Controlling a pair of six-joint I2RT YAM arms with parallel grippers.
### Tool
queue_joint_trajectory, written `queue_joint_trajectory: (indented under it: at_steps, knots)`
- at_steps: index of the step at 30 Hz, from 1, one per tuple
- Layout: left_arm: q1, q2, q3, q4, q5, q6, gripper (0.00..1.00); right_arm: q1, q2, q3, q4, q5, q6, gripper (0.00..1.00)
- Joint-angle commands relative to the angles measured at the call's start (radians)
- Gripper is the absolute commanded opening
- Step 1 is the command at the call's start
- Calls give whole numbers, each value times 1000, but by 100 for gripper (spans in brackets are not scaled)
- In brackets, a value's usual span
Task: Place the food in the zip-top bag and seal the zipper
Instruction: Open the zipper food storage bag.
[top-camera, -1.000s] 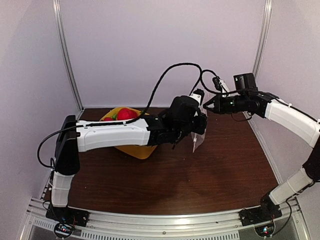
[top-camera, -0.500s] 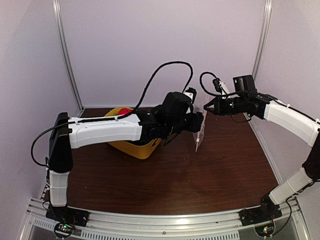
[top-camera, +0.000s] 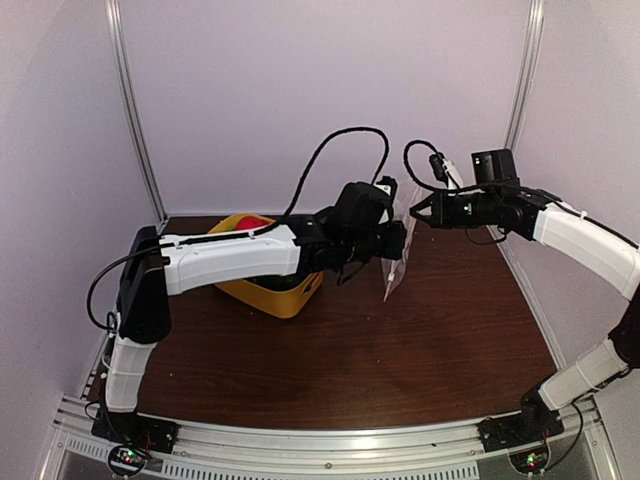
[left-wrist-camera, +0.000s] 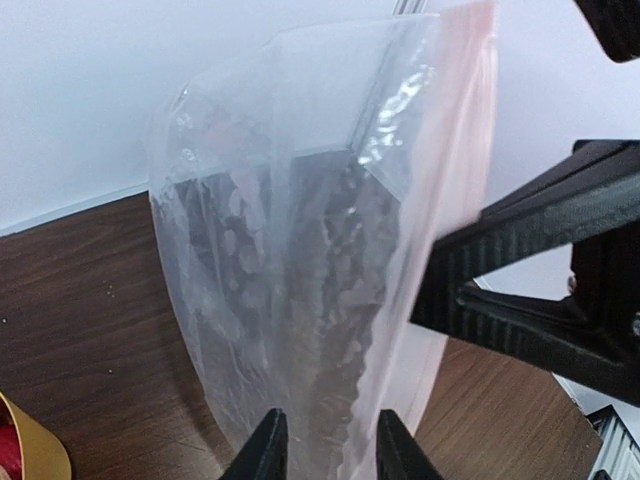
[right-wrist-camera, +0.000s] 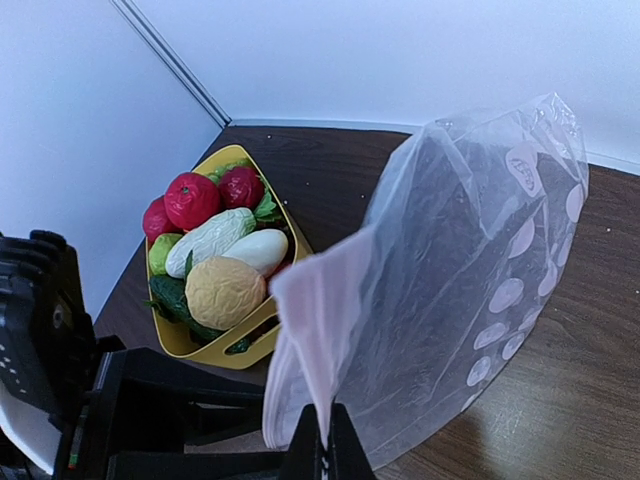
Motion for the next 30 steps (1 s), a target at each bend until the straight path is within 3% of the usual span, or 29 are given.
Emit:
queue_joint_trajectory:
  at_steps: [1,12,20,23,27,28,30]
  knots:
    - [25,39,46,-28,11,-34,26,3,-34,-15,16,-4,3,0]
    - [36,7,11,-113,-183,-92,0,-3,-49,-7,-122,141,-93,0]
    - [35,-15,-31,-85,-248,-128,0,-12,-71,16,-222,230,-157,0]
    - [35,-23,-52,-46,-222,-111,0,-21,-73,40,-245,224,-175,0]
    - [35,-36,-93,115,-56,25,0,-23,-54,56,-260,136,-196,0]
    - [35,-34,-86,141,-11,70,0,-23,-48,60,-258,117,-200,2]
    - [35,-27,-66,148,50,115,0,-23,-32,75,-262,89,-203,15]
